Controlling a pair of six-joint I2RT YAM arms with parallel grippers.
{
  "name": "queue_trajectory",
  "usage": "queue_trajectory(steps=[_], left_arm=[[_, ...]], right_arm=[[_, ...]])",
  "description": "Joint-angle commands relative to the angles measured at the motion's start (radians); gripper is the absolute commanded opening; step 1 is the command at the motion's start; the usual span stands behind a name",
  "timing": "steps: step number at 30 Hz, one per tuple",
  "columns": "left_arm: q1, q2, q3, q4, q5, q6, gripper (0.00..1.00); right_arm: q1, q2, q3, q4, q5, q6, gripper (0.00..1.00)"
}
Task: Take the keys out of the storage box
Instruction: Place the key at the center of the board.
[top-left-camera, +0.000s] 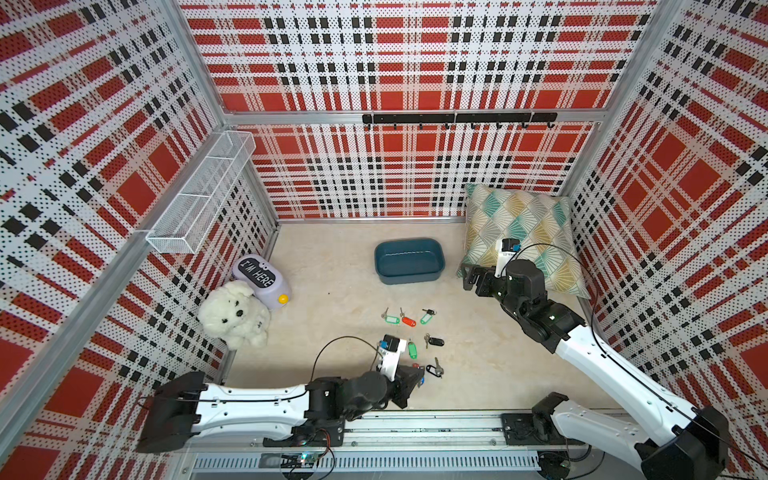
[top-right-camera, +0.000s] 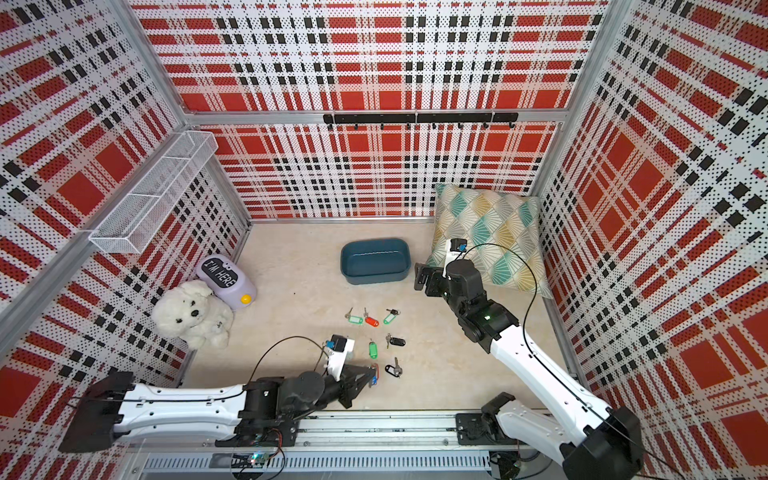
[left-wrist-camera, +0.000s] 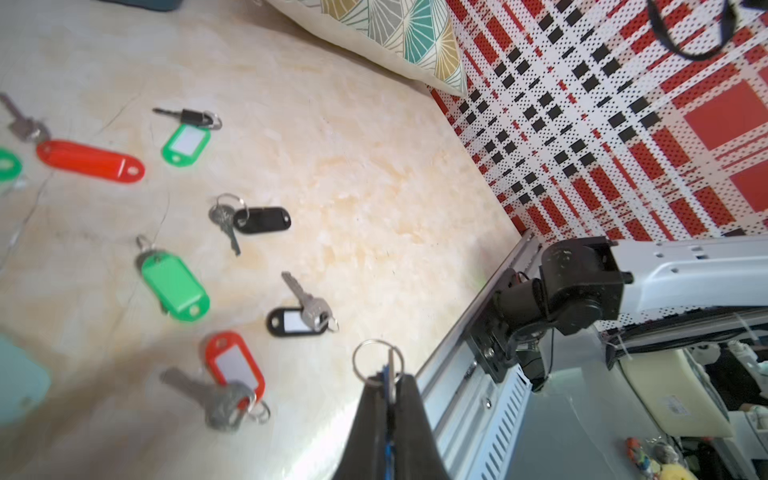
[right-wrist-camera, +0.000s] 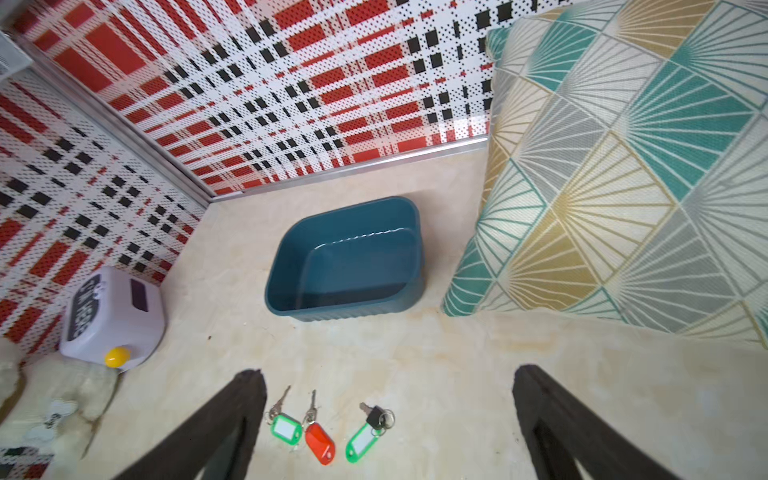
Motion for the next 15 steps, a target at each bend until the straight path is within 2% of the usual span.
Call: queue_trajectory(steps=[1, 4, 6, 9, 13, 15], left_arm=[[-0.089, -0.024, -0.043, -0.148, -0.285, -0.246, 0.00], [-0.093, 0.063, -0.014, -0.188, -0.294, -0.296, 0.00], [-0.091, 0.144, 0.038, -0.298, -0.331, -0.357, 0.00], [-0.045, 0.197, 0.069, -0.403, -0.340, -0.431, 0.00], [0.103, 0.164, -0.008, -0.278, -0.213, -0.338, 0.00], [0.137, 0.134, -0.029, -0.261, -0.195, -0.324, 0.00]], right_arm=[[-0.004, -0.002, -0.014, 0.019, 0.025, -0.020, 1.00], [-0.004, -0.013, -0.032, 0.019, 0.023, -0.011, 1.00], [-0.004, -0.029, -0.045, 0.016, 0.031, -0.008, 1.00], [-0.004, -0.060, -0.069, 0.016, 0.037, -0.006, 1.00], [-0.004, -0.091, -0.080, 0.000, 0.052, -0.006, 1.00], [-0.004, -0.102, -0.086, -0.005, 0.064, -0.005, 1.00]])
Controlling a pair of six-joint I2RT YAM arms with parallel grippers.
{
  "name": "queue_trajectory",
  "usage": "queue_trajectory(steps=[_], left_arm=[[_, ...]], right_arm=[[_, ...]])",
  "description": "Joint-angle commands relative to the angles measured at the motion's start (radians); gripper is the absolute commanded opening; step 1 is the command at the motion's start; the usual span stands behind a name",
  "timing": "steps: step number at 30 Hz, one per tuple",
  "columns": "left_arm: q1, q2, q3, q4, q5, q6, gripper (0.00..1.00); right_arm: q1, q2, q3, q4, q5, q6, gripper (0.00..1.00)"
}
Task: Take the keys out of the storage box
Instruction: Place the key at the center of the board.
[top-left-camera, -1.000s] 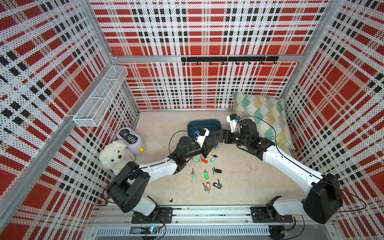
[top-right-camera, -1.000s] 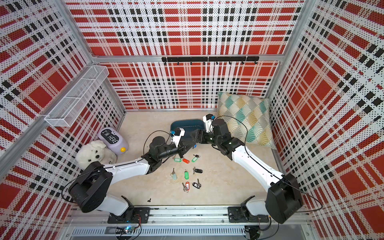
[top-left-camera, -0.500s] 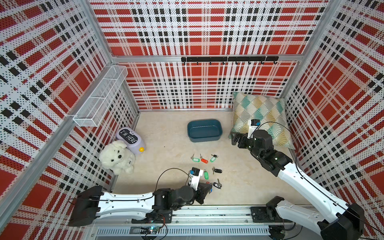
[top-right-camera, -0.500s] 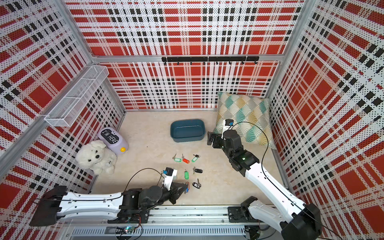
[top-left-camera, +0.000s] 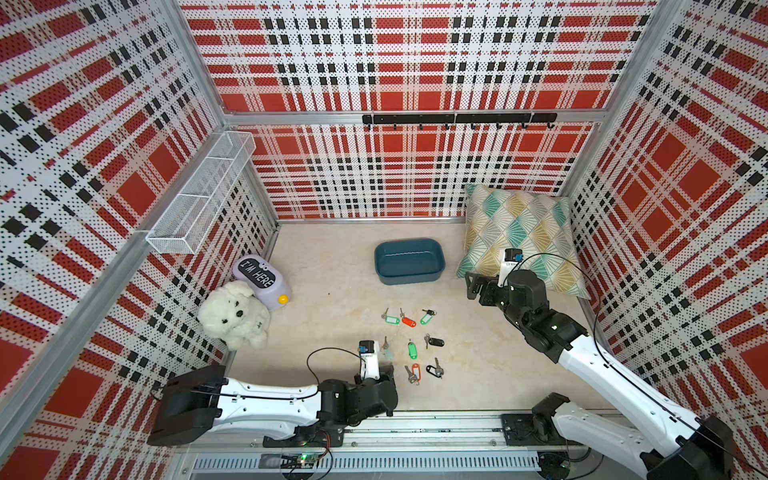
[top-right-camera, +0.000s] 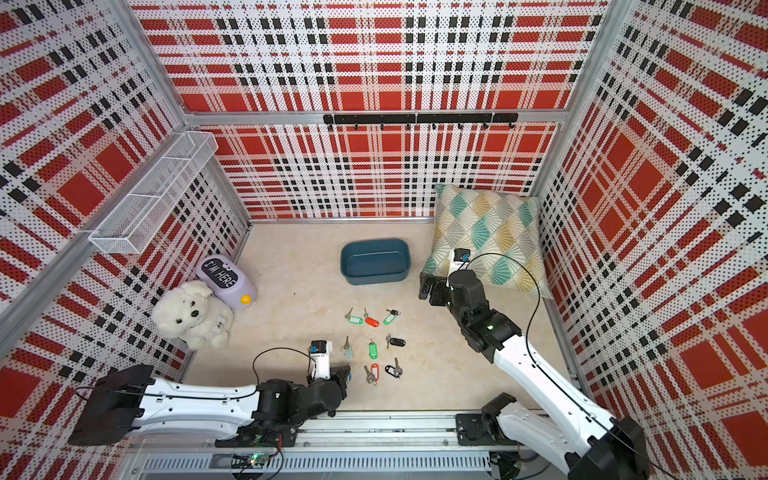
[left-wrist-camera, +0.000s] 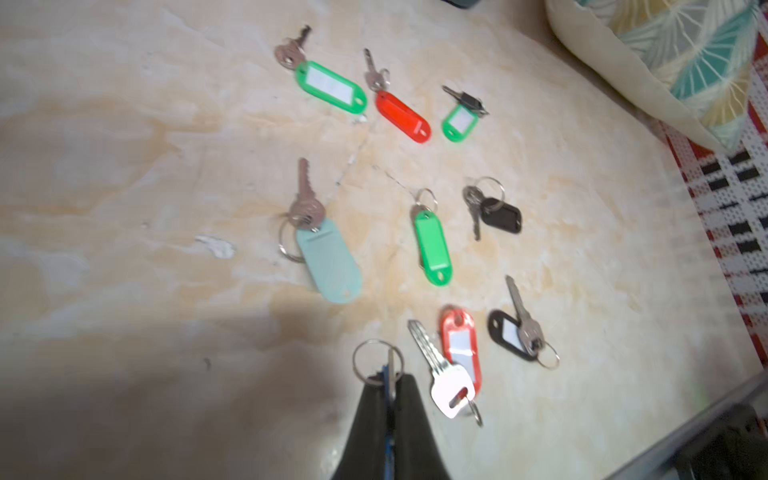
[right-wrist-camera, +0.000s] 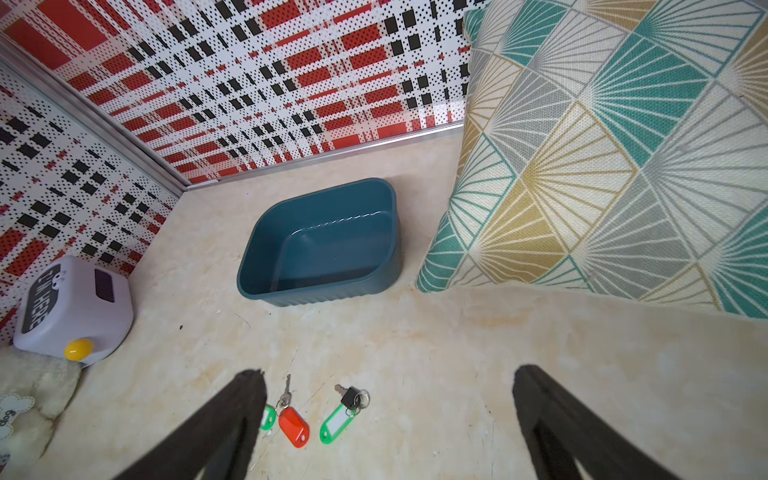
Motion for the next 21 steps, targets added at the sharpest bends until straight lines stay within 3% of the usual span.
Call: queue_trajectory(steps=[1, 8, 18, 21], left_arm=[[0.047, -0.048, -0.040, 0.030, 0.047, 0.030, 0.00], [0.094, -0.049, -0.066, 0.118, 0.130, 0.111, 0.00], [0.158, 0.130, -0.065, 0.232, 0.229, 0.167, 0.02], [0.172, 0.120, -0.059, 0.217, 0.234, 0.181, 0.09]], right_arm=[[-0.004, -0.032, -0.012, -0.001, 0.038, 0.001, 1.00], [-0.004, -0.017, -0.005, -0.005, 0.055, -0.004, 1.00], [-0.004, -0.002, -0.006, -0.004, 0.054, -0.002, 1.00], [-0.004, -0.002, -0.006, -0.005, 0.064, -0.002, 1.00]])
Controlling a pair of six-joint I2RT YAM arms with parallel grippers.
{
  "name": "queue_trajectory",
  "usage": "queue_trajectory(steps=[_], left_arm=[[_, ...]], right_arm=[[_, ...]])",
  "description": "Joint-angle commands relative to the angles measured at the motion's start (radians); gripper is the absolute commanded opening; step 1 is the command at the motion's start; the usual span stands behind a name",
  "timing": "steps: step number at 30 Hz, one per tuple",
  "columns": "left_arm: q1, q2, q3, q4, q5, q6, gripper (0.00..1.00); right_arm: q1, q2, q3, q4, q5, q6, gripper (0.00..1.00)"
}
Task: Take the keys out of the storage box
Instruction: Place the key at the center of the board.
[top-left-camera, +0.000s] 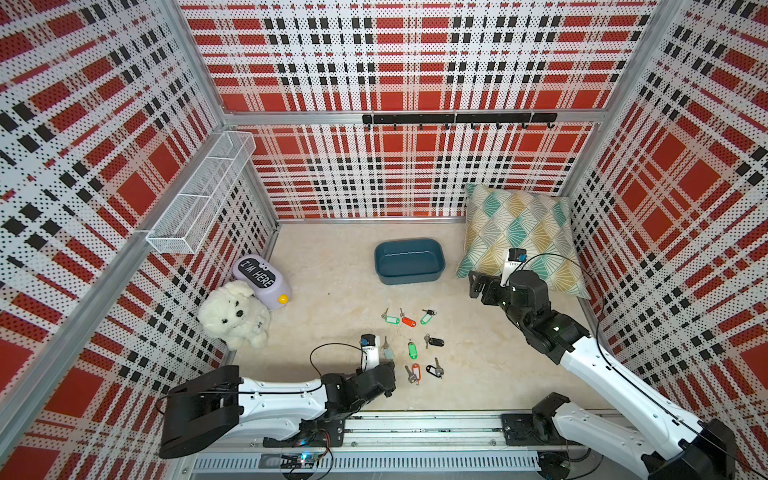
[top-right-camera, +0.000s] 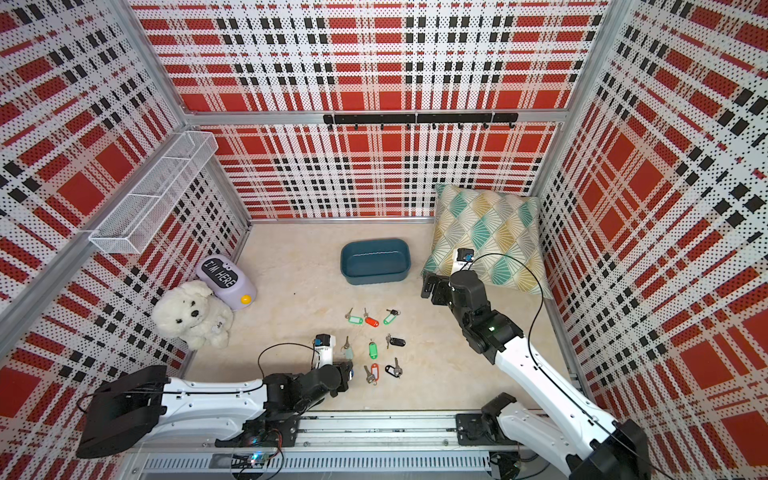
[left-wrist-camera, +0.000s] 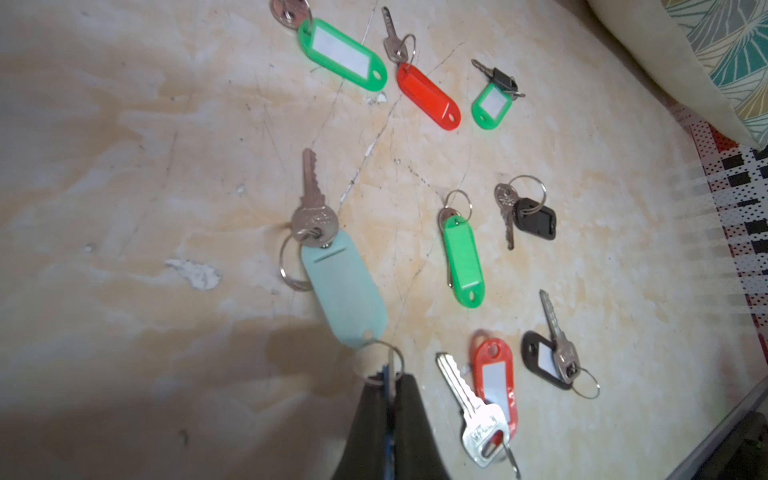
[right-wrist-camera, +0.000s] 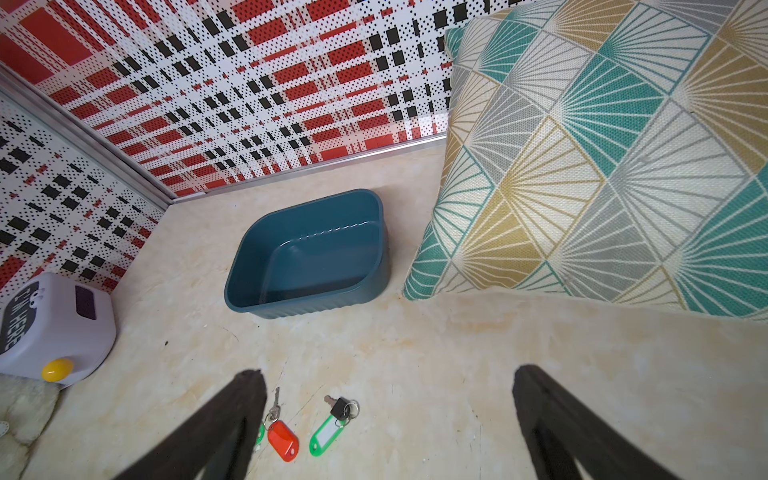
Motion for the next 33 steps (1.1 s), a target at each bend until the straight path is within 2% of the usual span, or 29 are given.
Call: queue_trajectory(steps=[1, 6, 11, 14, 23, 25, 27, 29, 31, 32, 33], left_arm=[[0.015, -0.001, 0.000, -0.035, 0.033, 0.038, 0.09], [0.019, -0.086, -0.007, -0.117, 0.033, 0.031, 0.11], [0.014, -0.176, -0.019, -0.165, 0.065, 0.021, 0.26], [0.009, -0.198, -0.018, -0.187, 0.067, 0.019, 0.25], [0.028, -0.204, 0.065, -0.282, 0.012, 0.057, 0.45], [0.059, -0.206, 0.104, -0.312, -0.013, 0.086, 0.53], [0.105, -0.216, 0.139, -0.319, -0.036, 0.133, 0.69], [0.189, -0.230, 0.174, -0.293, -0.048, 0.201, 0.80], [0.282, -0.240, 0.198, -0.234, -0.038, 0.278, 0.85], [0.330, -0.240, 0.210, -0.201, -0.048, 0.310, 0.92], [0.371, -0.242, 0.219, -0.176, -0.062, 0.334, 0.94]], right_arm=[[-0.004, 0.000, -0.006, -0.002, 0.024, -0.002, 1.00], [-0.004, 0.006, -0.004, -0.003, 0.031, -0.004, 1.00], [-0.004, 0.010, -0.004, -0.003, 0.035, -0.004, 1.00], [-0.003, 0.008, -0.005, -0.003, 0.037, -0.004, 1.00], [-0.004, -0.014, -0.018, -0.010, 0.048, 0.001, 1.00], [-0.004, -0.018, -0.021, -0.013, 0.061, 0.001, 1.00], [-0.004, -0.020, -0.024, -0.020, 0.074, 0.000, 1.00], [-0.003, -0.028, -0.033, -0.023, 0.092, 0.000, 1.00], [-0.004, -0.047, -0.049, -0.020, 0.117, -0.003, 1.00], [-0.004, -0.062, -0.060, -0.021, 0.139, -0.007, 1.00], [-0.004, -0.077, -0.073, -0.018, 0.169, -0.013, 1.00]])
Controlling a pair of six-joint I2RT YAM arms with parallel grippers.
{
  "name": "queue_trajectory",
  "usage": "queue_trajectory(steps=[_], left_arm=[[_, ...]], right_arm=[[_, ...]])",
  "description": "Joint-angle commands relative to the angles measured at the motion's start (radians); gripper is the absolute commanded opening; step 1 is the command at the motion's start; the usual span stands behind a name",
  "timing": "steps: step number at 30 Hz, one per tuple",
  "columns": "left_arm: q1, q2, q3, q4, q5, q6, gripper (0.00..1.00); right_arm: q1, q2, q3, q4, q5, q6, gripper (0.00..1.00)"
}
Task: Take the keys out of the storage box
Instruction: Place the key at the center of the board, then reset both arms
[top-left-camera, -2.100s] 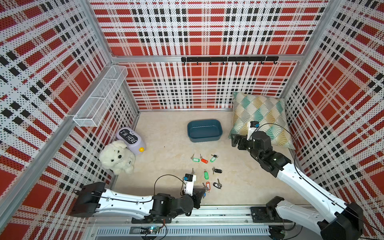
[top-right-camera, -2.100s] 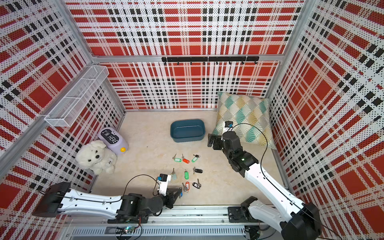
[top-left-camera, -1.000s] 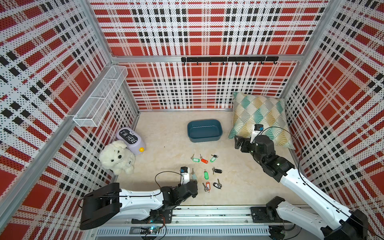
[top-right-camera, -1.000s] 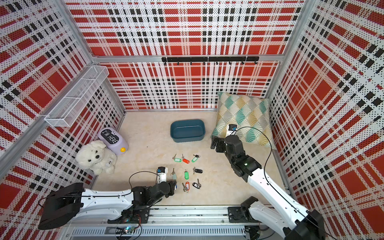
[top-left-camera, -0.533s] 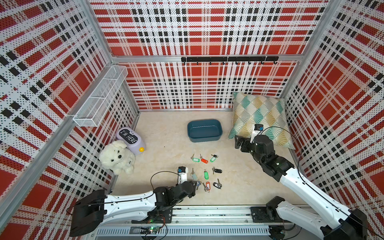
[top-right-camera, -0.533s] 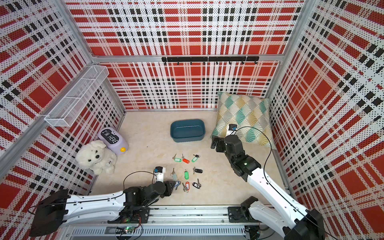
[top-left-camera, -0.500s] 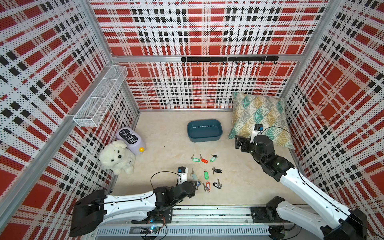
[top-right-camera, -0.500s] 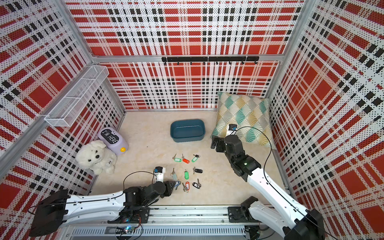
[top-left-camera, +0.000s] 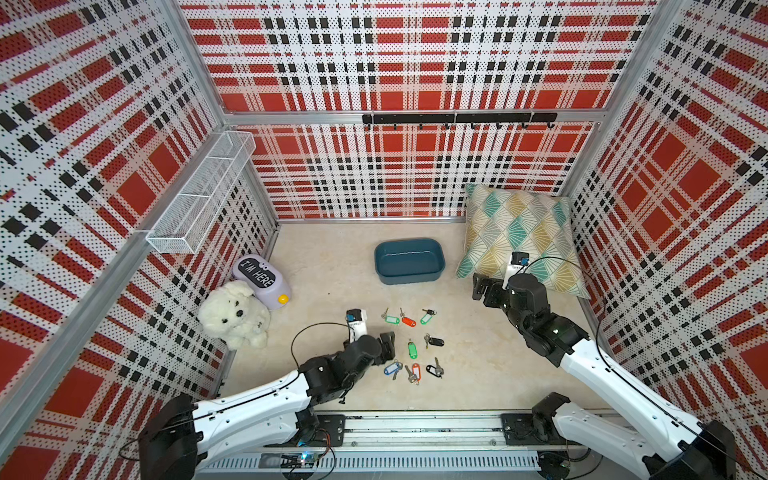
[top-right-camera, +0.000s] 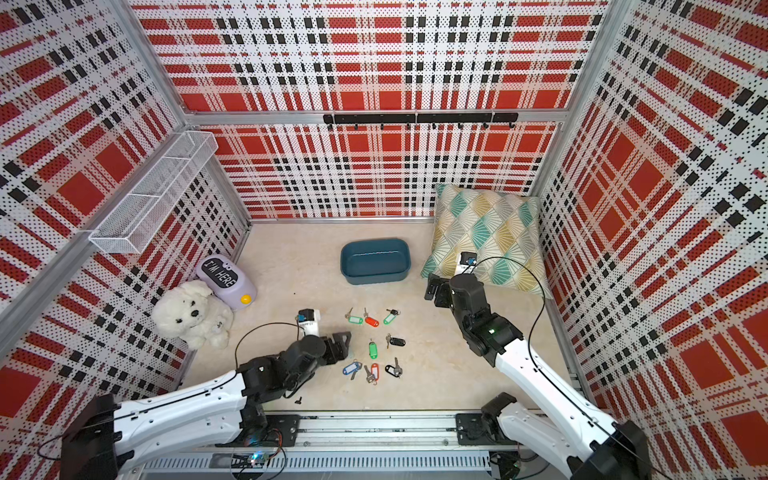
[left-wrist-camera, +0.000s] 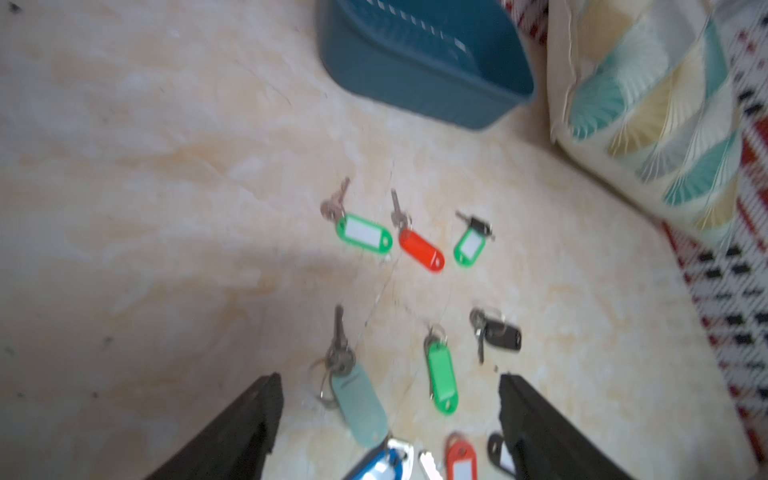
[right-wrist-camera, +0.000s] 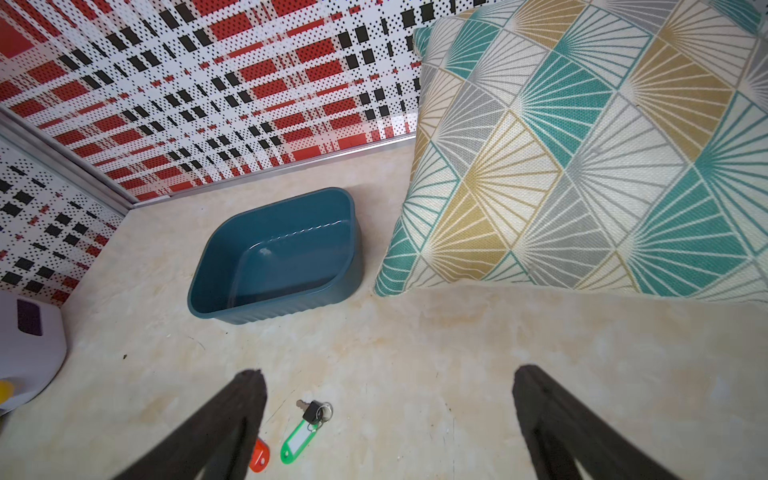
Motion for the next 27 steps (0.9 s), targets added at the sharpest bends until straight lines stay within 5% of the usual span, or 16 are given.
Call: queue_trajectory(steps=[1, 7, 14, 20, 27], left_arm=[[0.131, -0.010, 0.039, 0.113, -0.064, 0.160, 0.95], [0.327, 0.029, 0.064, 0.244, -0.255, 0.359, 1.00], [0.384, 0.039, -0.087, 0.553, -0.453, 0.782, 0.99], [0.558, 0.095, -0.333, 0.989, -0.195, 0.901, 0.99], [0.740, 0.201, -0.324, 1.145, 0.054, 0.904, 0.99]], right_arm=[[-0.004, -0.066, -0.043, -0.004, 0.117, -0.023, 1.00], [-0.004, -0.172, -0.250, 0.186, 0.343, -0.203, 1.00], [-0.052, -0.096, -0.413, 0.511, 0.398, -0.400, 1.00], [-0.207, 0.091, -0.436, 0.695, 0.272, -0.403, 1.00], [-0.324, 0.262, -0.506, 1.000, 0.100, -0.474, 1.00]])
